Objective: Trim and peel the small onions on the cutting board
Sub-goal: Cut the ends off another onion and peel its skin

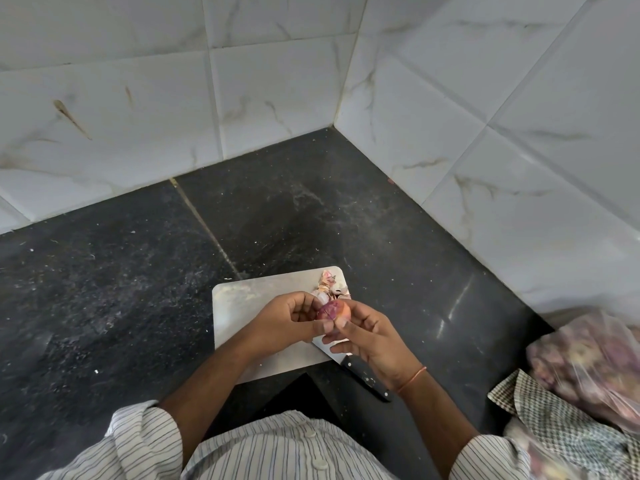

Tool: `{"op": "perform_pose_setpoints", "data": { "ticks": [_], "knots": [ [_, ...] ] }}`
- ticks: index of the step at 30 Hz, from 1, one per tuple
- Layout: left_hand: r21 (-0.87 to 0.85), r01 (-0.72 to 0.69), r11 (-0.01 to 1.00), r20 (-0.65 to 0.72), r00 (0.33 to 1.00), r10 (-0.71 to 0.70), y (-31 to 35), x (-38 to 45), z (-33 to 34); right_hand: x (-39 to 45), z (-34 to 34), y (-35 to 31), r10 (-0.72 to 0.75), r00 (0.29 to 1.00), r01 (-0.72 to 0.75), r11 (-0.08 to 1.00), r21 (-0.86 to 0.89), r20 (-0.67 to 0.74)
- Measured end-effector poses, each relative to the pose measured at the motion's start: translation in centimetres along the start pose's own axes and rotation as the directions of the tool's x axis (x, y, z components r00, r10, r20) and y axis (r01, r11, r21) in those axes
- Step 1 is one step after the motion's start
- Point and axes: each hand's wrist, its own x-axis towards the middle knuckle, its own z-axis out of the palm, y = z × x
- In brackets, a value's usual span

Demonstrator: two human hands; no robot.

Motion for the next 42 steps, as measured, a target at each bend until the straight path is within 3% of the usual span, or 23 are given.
{"op": "perform_pose_setpoints", "data": {
  "ticks": [16, 25, 30, 42],
  "knots": [
    [0.024, -0.059, 0.998, 0.06, 0.997, 0.057, -0.8, 0.4, -0.2, -0.2, 0.7, 1.1, 0.013, 1.0, -0.011, 0.997, 0.075, -0.021],
    [0.012, -0.159, 0.987, 0.048, 0.986, 0.159, -1.1, 0.0, -0.2, -0.1, 1.7, 1.4, 0.077, 0.997, -0.07, 0.958, 0.277, -0.015],
    [0.035, -0.208, 0.977, -0.019, 0.978, 0.209, -1.3, -0.4, 0.2, 0.1, 2.1, 1.8, 0.107, 0.994, -0.095, 0.926, 0.365, -0.012],
    [0.044, -0.224, 0.974, -0.109, 0.968, 0.228, -1.6, -1.1, 1.0, -0.5, 2.4, 1.3, 0.168, 0.984, -0.137, 0.913, 0.383, -0.049]
  ]
}}
